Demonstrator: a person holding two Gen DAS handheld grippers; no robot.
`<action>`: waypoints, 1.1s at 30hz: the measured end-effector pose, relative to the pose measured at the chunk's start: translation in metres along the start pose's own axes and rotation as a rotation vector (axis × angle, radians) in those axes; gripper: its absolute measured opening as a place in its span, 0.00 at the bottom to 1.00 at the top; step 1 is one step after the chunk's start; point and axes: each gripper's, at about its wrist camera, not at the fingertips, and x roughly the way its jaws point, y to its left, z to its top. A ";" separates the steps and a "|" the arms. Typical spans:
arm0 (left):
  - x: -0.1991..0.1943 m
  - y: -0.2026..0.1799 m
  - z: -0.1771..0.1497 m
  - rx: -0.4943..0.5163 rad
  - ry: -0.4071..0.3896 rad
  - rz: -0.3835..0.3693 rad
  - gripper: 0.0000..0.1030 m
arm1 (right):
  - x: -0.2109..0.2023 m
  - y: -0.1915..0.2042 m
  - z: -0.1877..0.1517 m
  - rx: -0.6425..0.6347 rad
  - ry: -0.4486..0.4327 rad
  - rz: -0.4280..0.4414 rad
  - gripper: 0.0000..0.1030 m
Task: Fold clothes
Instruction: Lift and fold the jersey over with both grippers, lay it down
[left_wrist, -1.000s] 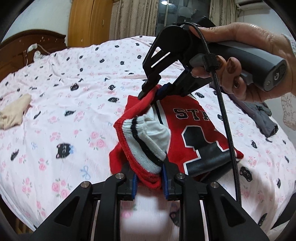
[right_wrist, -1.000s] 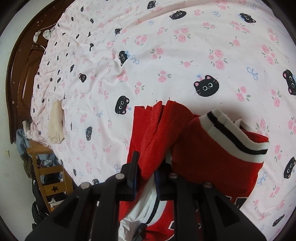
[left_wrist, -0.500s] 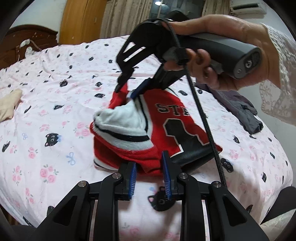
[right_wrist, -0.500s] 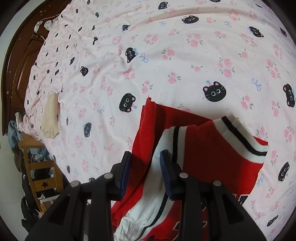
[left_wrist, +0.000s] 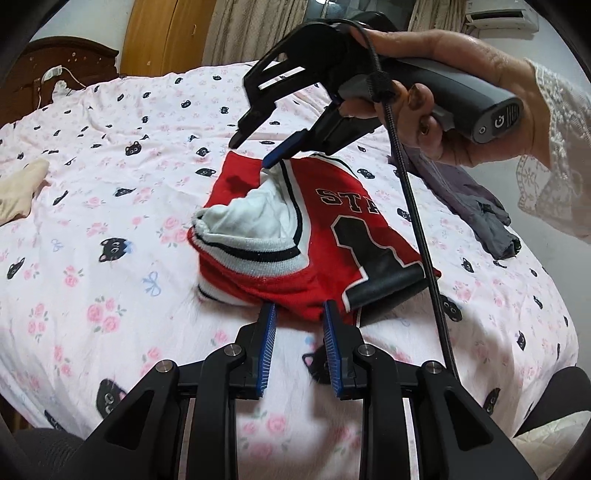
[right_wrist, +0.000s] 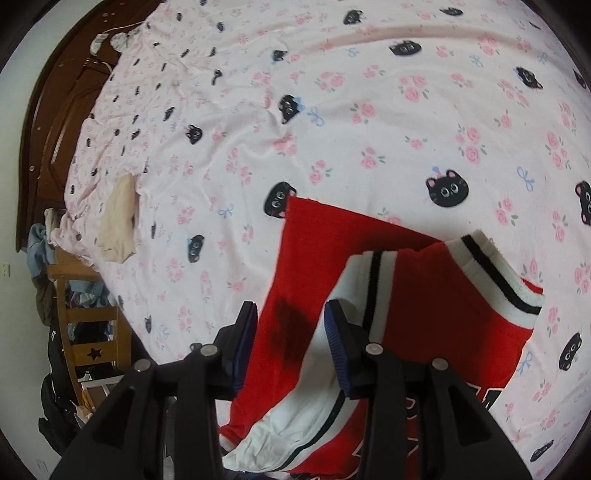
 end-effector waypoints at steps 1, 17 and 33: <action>-0.004 0.001 0.001 0.004 -0.009 0.009 0.22 | -0.003 0.001 0.000 -0.006 -0.007 0.010 0.39; -0.009 -0.010 0.051 0.323 -0.076 -0.073 0.30 | -0.072 -0.022 -0.129 -0.145 -0.113 0.221 0.39; 0.039 0.026 0.048 0.261 0.025 -0.036 0.30 | -0.013 -0.084 -0.192 -0.054 -0.025 0.293 0.38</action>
